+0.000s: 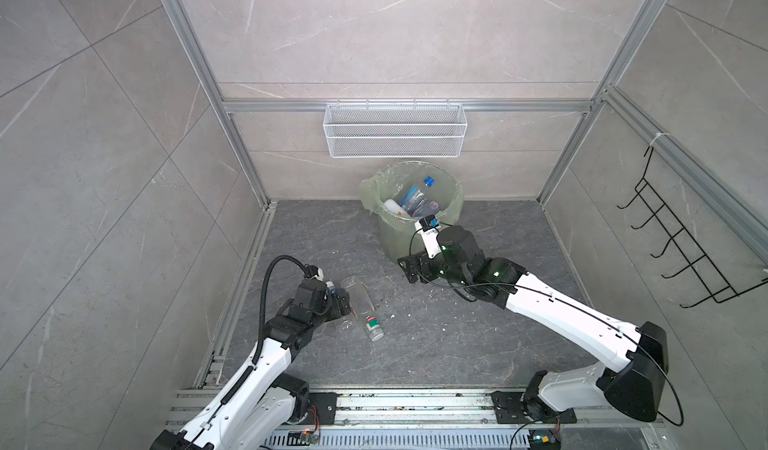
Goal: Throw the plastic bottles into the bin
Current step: 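Lower the right gripper toward the large clear bottle beside the blue-labelled one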
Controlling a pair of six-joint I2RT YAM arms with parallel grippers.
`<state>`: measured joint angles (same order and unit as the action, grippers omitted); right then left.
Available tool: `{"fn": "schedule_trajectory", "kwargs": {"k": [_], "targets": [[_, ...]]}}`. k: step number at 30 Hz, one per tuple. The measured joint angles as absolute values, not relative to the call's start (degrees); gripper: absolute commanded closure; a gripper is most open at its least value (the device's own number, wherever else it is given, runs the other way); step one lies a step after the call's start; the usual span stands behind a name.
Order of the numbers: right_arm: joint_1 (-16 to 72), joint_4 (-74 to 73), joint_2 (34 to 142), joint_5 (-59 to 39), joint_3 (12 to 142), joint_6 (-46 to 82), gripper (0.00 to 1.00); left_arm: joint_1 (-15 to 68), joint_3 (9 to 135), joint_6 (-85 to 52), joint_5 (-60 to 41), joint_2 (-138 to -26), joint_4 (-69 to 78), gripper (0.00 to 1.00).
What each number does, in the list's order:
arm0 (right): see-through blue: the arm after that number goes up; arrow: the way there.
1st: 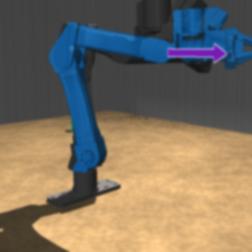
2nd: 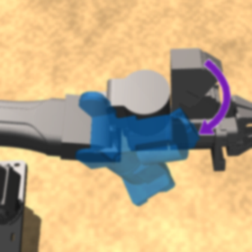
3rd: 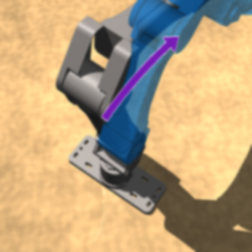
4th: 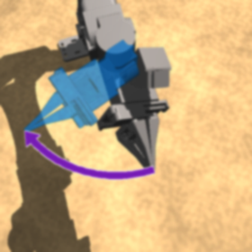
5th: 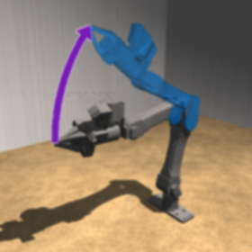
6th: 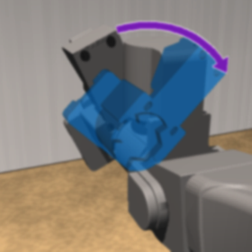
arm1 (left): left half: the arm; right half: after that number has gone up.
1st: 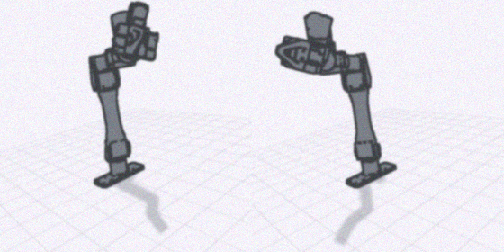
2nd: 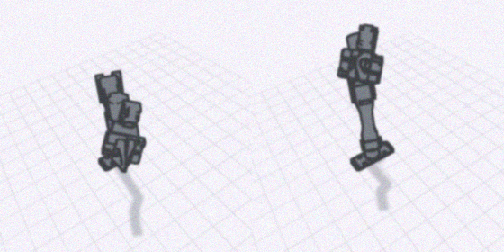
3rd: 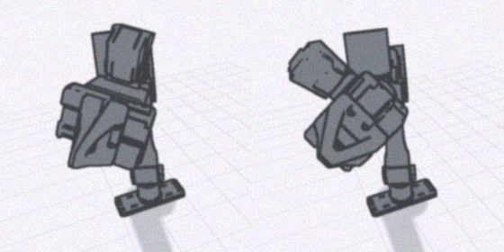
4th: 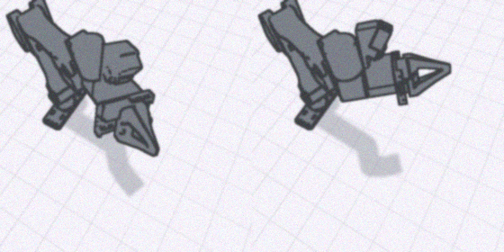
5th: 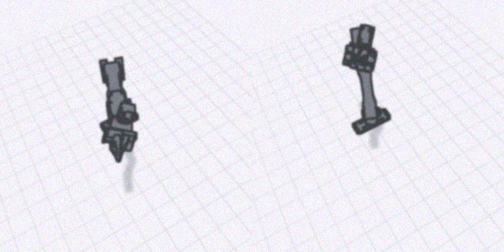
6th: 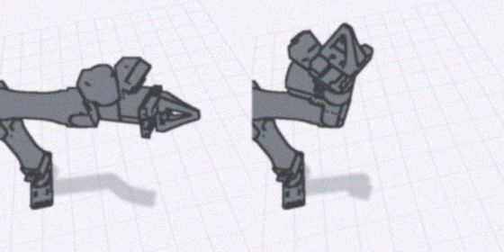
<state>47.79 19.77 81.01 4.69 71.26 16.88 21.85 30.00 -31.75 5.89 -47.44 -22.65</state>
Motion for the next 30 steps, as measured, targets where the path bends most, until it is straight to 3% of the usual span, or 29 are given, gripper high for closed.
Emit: {"fn": "schedule_trajectory", "kwargs": {"k": [16, 30], "targets": [[53.1, 16.4, 92.2, 2.5, 70.0, 19.8, 0.06, 17.8, 27.1, -33.2, 5.9, -42.4, -23.5, 0.09], [56.1, 16.4, 102.1, 0.2, 76.6, 20.2, 0.05, 13.4, 24.3, -34.6, 3.0, -40.4, -22.7, 0.09]]}}
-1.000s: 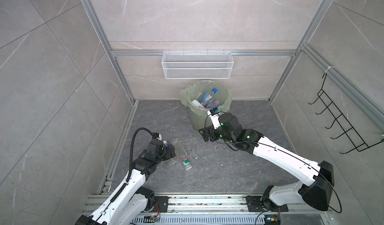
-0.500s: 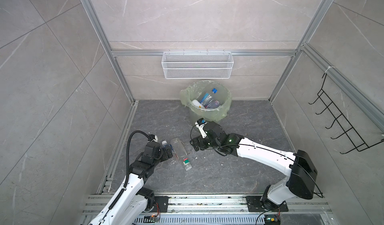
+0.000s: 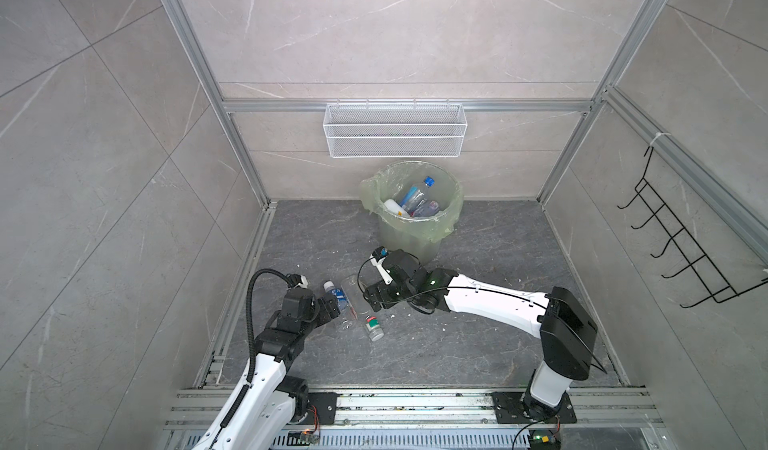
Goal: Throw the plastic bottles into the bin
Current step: 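Lower the right gripper toward the large clear bottle beside the blue-labelled one, then align the right gripper over the large clear bottle and close on it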
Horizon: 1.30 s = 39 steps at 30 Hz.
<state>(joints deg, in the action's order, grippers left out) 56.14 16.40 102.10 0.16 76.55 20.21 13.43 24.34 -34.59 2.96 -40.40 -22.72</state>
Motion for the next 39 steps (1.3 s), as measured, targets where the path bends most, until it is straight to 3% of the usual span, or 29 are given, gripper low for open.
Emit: {"fn": "schedule_trajectory", "kwargs": {"k": [21, 39], "targets": [[57.8, 20.4, 117.0, -1.5, 90.4, 20.1, 0.05, 10.3, 22.1, -36.1, -1.2, -40.0, -21.4, 0.09], [57.8, 25.6, 124.1, -0.4, 97.8, 18.5, 0.13, 10.0, 22.0, -36.3, -1.9, -39.6, -21.3, 0.09]]}}
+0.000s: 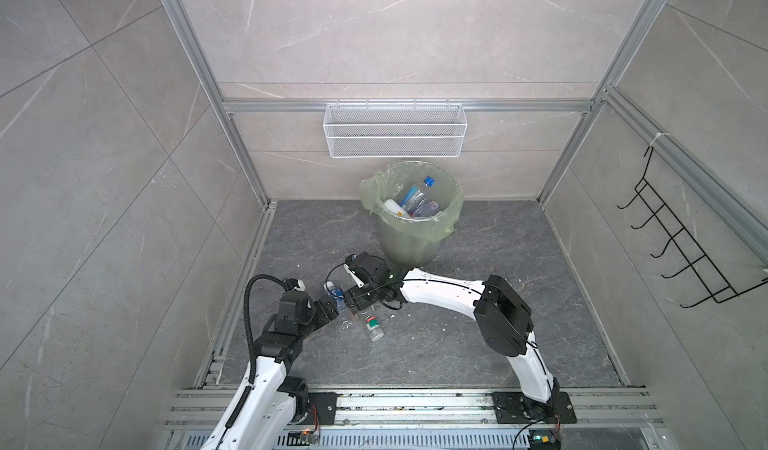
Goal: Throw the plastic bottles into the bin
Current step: 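Align the right gripper over the large clear bottle and close on it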
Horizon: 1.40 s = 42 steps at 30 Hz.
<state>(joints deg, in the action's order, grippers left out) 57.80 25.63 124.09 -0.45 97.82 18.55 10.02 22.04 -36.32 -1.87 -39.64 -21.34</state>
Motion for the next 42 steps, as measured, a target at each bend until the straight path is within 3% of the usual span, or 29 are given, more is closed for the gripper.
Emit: {"fn": "schedule_trajectory", "kwargs": {"k": [12, 42], "targets": [[57.8, 30.5, 125.2, 4.8, 100.5, 16.7, 0.16, 10.0, 22.0, -36.3, -2.1, -40.2, -20.8, 0.09], [58.2, 35.9, 129.7, 7.7, 104.2, 16.7, 0.26, 10.0, 21.8, -36.3, -2.2, -40.1, -20.5, 0.09]]}}
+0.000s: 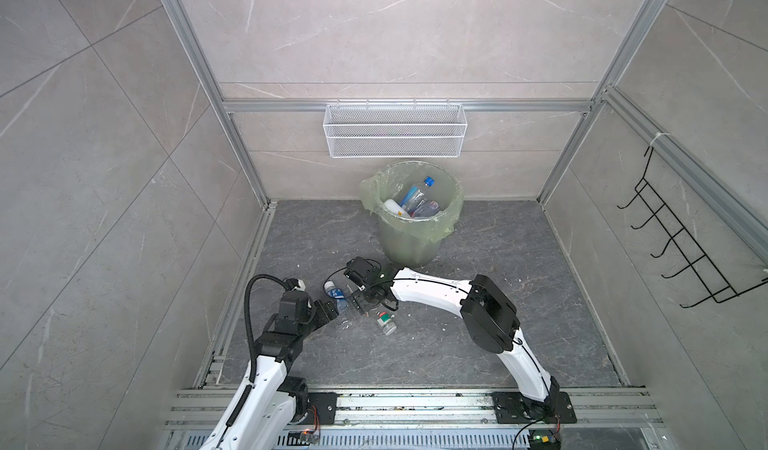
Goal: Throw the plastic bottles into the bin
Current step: 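Align the right gripper over the large clear bottle and close on it, then lift the large clear bottle upright with the right gripper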
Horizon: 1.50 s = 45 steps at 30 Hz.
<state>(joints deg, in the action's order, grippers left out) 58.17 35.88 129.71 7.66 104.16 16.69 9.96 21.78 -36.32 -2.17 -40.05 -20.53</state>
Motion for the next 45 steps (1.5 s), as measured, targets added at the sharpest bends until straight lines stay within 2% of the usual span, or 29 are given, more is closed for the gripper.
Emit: {"fn": "schedule_trajectory", "kwargs": {"k": [15, 25, 34, 45], "targets": [[58.2, 36.4, 129.8, 11.2, 103.3, 15.4, 0.21, 10.0, 21.4, -36.3, -3.9, -42.1, -19.4, 0.09], [58.2, 33.6, 128.6, 11.6, 98.1, 15.4, 0.33, 10.0, 21.4, -36.3, -4.9, -42.5, -18.9, 0.09], [58.2, 25.8, 118.1, 13.0, 82.2, 15.4, 0.35, 10.0, 21.4, -35.8, -5.1, -42.0, -18.8, 0.09], [58.2, 14.4, 95.8, 17.3, 58.8, 17.1, 0.36, 10.0, 21.4, -35.0, -6.3, -43.1, -18.5, 0.09]]}}
